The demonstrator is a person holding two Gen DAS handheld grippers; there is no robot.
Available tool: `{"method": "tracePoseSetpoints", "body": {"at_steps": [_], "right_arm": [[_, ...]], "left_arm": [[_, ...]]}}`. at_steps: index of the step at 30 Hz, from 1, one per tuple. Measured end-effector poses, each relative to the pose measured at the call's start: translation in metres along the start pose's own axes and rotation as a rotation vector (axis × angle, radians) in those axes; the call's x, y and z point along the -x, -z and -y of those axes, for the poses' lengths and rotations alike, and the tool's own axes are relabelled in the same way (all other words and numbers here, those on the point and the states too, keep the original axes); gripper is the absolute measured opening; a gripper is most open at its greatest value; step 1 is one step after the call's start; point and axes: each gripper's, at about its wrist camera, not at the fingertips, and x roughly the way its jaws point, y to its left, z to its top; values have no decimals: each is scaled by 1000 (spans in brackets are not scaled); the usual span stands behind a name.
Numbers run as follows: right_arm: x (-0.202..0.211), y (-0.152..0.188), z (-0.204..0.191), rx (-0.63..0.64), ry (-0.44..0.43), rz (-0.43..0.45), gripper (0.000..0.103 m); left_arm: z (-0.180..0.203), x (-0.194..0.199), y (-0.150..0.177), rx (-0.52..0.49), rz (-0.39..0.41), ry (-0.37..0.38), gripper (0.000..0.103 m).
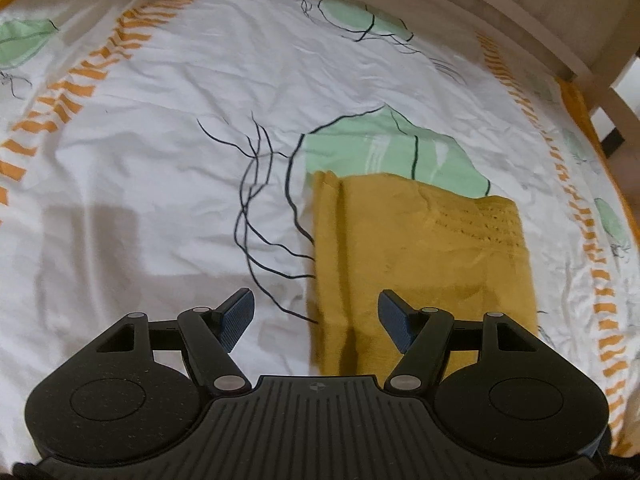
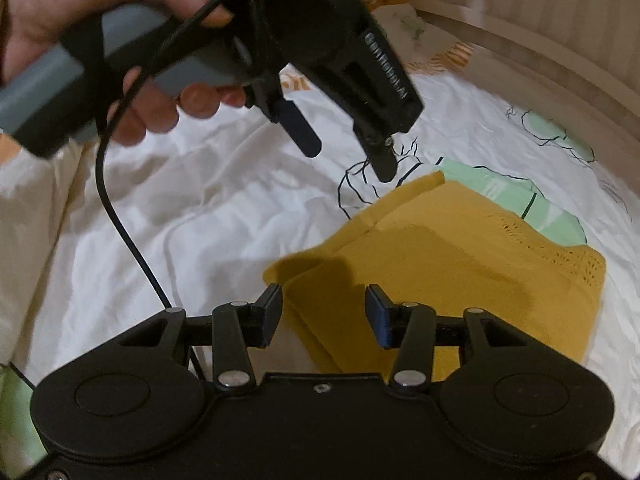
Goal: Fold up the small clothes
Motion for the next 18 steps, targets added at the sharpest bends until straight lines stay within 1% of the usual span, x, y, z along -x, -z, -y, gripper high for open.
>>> {"method": "tracePoseSetpoints", "body": {"at_steps": [1, 2, 3, 4, 5, 7, 10, 14, 18], "right_arm": [[-1, 1, 0, 13, 9, -5, 54], [-3, 1, 0, 27, 17, -7, 48], [-3, 1, 1, 32, 21, -1, 40], [-3, 1, 4, 19, 17, -1, 16], [-2, 1, 9, -7, 18, -1, 10], [4, 1, 20, -53, 31, 27, 10], [18, 3, 39, -143, 77, 77, 10], [29, 12, 66, -271, 90, 102, 10], [36, 20, 80, -331, 93, 118, 10]], "left_arm": [[0, -1, 0, 5, -5, 8, 67], [0, -2, 0, 10, -11, 16, 67], [1, -3, 0, 13, -16, 22, 67], [2, -4, 0, 14, -20, 30, 67], [3, -5, 1, 15, -26, 39, 67], [5, -7, 1, 19, -36, 61, 67], [8, -12, 0, 34, -52, 105, 67], [14, -24, -1, 48, -83, 156, 67], [13, -40, -2, 99, -117, 198, 67]]}}
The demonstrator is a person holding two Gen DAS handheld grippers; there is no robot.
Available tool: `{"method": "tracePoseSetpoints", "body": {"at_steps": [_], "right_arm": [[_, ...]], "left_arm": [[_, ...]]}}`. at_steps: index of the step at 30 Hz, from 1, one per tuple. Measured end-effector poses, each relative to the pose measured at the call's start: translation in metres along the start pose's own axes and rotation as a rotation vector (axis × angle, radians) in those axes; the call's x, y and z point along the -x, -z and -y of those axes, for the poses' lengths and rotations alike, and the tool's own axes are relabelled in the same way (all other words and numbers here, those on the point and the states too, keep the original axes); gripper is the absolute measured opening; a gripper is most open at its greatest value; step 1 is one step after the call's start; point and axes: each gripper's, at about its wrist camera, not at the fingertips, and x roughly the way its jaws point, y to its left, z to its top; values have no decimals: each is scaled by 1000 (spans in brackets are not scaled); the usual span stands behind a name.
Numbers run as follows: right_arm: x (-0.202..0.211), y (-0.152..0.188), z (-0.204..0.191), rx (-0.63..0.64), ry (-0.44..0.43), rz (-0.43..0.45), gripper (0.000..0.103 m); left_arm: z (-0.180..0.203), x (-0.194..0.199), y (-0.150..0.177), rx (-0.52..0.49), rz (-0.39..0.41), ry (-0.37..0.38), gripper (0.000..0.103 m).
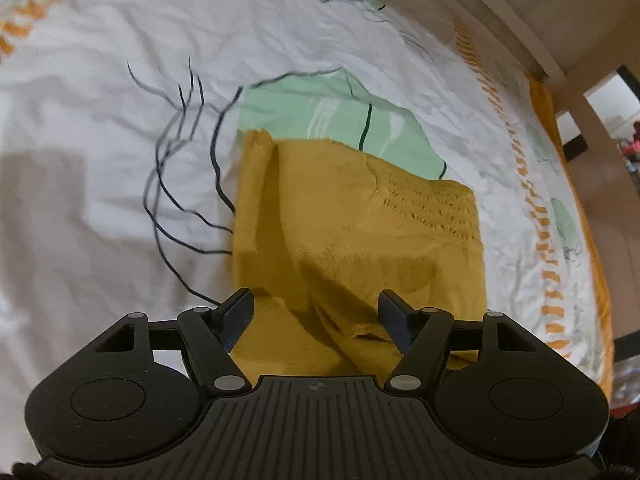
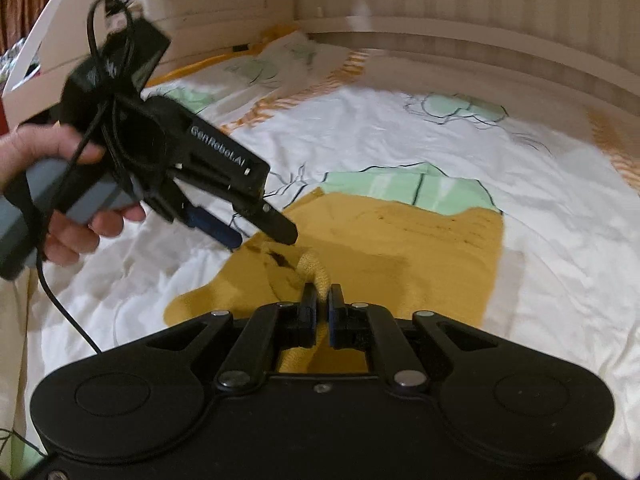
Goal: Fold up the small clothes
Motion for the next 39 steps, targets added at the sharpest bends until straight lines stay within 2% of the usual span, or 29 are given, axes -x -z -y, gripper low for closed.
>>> {"method": "tracePoseSetpoints", "body": {"at_steps": [5, 8, 13, 18, 25, 27, 29, 30, 35, 39], "right_arm": [[3, 2, 3, -12, -22, 12, 10], [1, 4, 1, -17, -37, 20, 10], [-1, 10, -10, 19, -67, 18, 10], [-4, 13, -21, 45, -91, 19, 10], [-1, 18, -22, 33, -105, 22, 10], [0, 19, -22, 29, -105, 23, 10], [-1, 17, -22, 24, -107, 23, 10], [-2, 17, -22, 21, -109, 22, 10], [2, 13, -25, 20, -124, 45, 10], [4, 8, -39, 33, -156, 67, 10]], "left_arm": [[-12, -19, -5, 94, -41, 80, 67], [-13, -25, -10, 103, -58, 105, 66], [-10, -29, -22, 122, -39, 158, 66], [-4, -41, -28, 111, -71, 147, 66], [2, -37, -32, 133, -4, 182, 65], [3, -40, -35, 135, 7, 164, 53], [4, -44, -35, 127, 27, 141, 19], [5, -45, -36, 117, 43, 125, 11], [18, -22, -38, 19, 110, 101, 11], [14, 0, -40, -18, 133, 95, 11]]}}
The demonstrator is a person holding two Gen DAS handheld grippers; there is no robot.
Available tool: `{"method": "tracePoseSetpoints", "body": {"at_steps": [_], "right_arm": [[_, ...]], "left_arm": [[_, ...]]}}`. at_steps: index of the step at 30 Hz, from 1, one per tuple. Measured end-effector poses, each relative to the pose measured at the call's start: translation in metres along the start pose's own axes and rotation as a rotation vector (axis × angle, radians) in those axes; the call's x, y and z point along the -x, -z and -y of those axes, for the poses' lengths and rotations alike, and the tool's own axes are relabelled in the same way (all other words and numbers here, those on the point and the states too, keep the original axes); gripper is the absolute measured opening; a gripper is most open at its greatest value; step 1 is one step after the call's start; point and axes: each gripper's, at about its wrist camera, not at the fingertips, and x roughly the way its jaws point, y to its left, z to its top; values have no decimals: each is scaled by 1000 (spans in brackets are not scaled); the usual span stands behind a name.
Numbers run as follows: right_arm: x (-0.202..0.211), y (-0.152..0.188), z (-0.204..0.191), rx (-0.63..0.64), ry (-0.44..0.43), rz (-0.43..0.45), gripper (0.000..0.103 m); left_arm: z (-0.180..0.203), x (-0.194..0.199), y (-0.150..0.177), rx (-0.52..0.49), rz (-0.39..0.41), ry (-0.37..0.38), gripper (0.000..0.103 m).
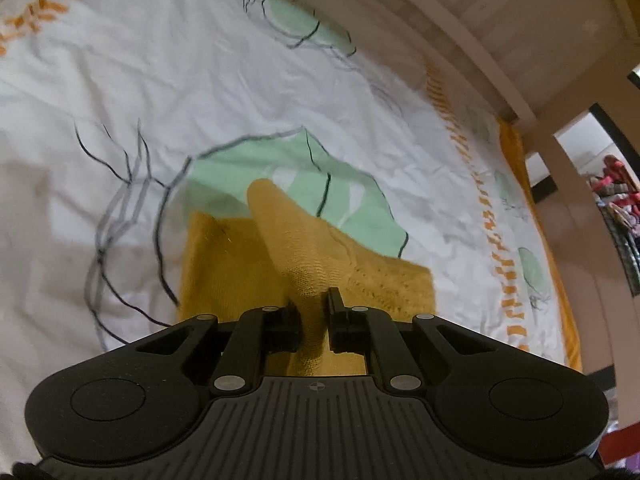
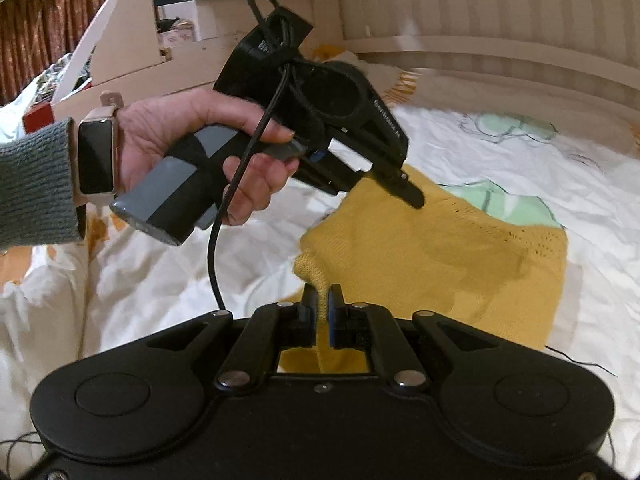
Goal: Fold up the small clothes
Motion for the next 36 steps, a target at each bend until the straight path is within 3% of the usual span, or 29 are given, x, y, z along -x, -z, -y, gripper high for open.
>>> {"method": "tracePoseSetpoints", "body": {"at_steps": [4, 7, 9, 11, 12, 15, 21, 24, 30, 33, 36], "right_arm": [[-25, 4, -7, 0, -23, -45, 10], [-42, 11, -7, -28, -37, -103, 22], [-43, 14, -5, -49, -52, -113, 27], [-40, 15, -3, -61, -53, -110, 56], [-36, 15, -2, -66, -57, -104, 59], [-26, 16, 5, -105, -63, -96, 59], [-4, 18, 27, -235, -44, -64, 62], [2, 15, 39, -279, -9, -66, 62], [12, 18, 59, -354, 46, -71, 62], [15, 18, 63, -369, 63, -77, 62], [15, 13, 68, -373, 81, -78, 63]], "left_arm": [[-18, -12, 3, -15, -23, -85, 11], [-38, -26, 8, 36, -62, -79, 17], [-46, -26, 10, 77, -43, -61, 20], [-47, -18, 9, 83, -4, -75, 20], [-45, -13, 7, 72, 18, -100, 20], [-39, 5, 5, 42, 65, -143, 20], [-26, 45, 27, 60, 102, -128, 21], [-19, 56, 47, 44, 87, -160, 21], [-21, 54, 88, 65, -24, -104, 21], [-22, 46, 107, 12, -89, -157, 21], [-28, 44, 118, -20, -88, -187, 21]]}}
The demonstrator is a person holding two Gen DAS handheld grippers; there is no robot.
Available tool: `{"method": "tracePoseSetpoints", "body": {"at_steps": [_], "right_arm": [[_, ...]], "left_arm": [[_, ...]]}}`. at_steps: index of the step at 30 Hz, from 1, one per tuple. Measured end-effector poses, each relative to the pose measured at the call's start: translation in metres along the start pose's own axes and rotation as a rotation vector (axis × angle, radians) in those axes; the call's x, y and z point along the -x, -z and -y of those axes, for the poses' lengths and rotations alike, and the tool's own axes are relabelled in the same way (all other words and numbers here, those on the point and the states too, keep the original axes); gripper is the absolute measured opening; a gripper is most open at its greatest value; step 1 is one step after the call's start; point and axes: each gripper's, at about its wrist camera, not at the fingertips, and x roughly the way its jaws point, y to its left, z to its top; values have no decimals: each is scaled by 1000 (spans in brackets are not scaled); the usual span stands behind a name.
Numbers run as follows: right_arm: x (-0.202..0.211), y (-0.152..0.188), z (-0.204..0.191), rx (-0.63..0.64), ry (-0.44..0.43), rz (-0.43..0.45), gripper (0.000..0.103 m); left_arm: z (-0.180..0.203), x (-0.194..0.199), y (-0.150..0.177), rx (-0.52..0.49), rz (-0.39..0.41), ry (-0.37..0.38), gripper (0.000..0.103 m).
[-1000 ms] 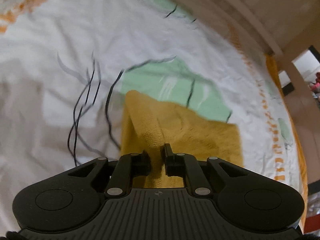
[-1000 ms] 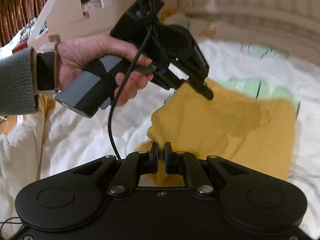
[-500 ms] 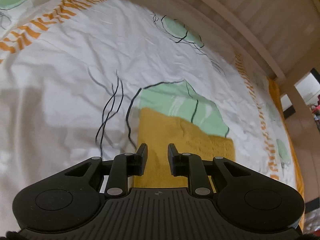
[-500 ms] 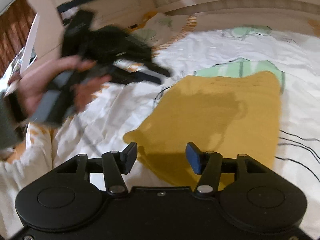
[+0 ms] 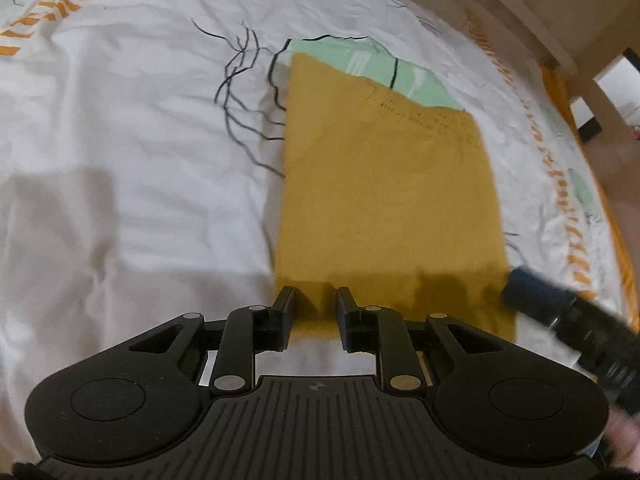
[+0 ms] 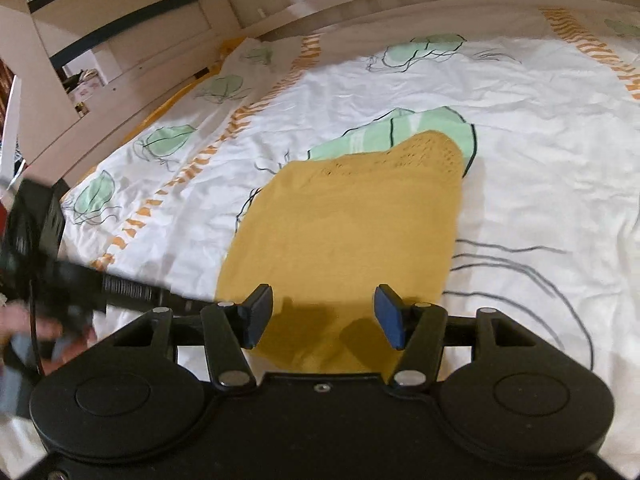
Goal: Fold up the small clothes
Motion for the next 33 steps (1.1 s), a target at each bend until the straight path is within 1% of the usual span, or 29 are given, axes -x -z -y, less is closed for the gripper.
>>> {"method": "tracePoseSetpoints", "body": {"at_steps": [3, 7, 12, 13, 15, 17, 19, 21, 23, 26, 27, 29, 31, 33], "right_arm": [[-4, -14, 1, 6, 10, 10, 68], [-19, -36, -5, 40, 16, 22, 70], [-54, -53, -3, 79, 22, -4, 72], [-61, -55, 1, 80, 40, -8, 72], [-73, -60, 12, 86, 104, -19, 72], [-82, -63, 28, 65, 150, -29, 71], [-84, -66, 39, 44, 179, -21, 72], [-84, -70, 45, 37, 221, -35, 72], [-78, -71, 56, -25, 194, -27, 72], [-63, -68, 73, -131, 150, 2, 74], [-60, -67, 78, -160, 134, 2, 78], [-57, -64, 88, -215, 87, -18, 80], [-55, -61, 94, -248, 52, -34, 81], [-55, -57, 98, -269, 21, -44, 83]], "left_arm": [[-5, 3, -2, 42, 4, 22, 21], [-4, 4, -8, 72, -1, 31, 22], [7, 11, -10, 47, 19, 63, 22], [9, 12, -10, 38, 23, 62, 22], [13, 15, -10, 21, 29, 63, 22], [14, 16, -10, 12, 31, 68, 22], [13, 16, -12, 10, 35, 75, 22], [11, 17, -13, 6, 42, 81, 24], [8, 17, -14, 14, 50, 85, 32], [-2, 15, -17, 65, 57, 130, 32], [-6, 14, -17, 95, 59, 149, 34], [-13, 10, -17, 146, 55, 173, 46], [-12, 7, -18, 137, 44, 160, 53], [-11, 7, -16, 115, 36, 139, 54]]}}
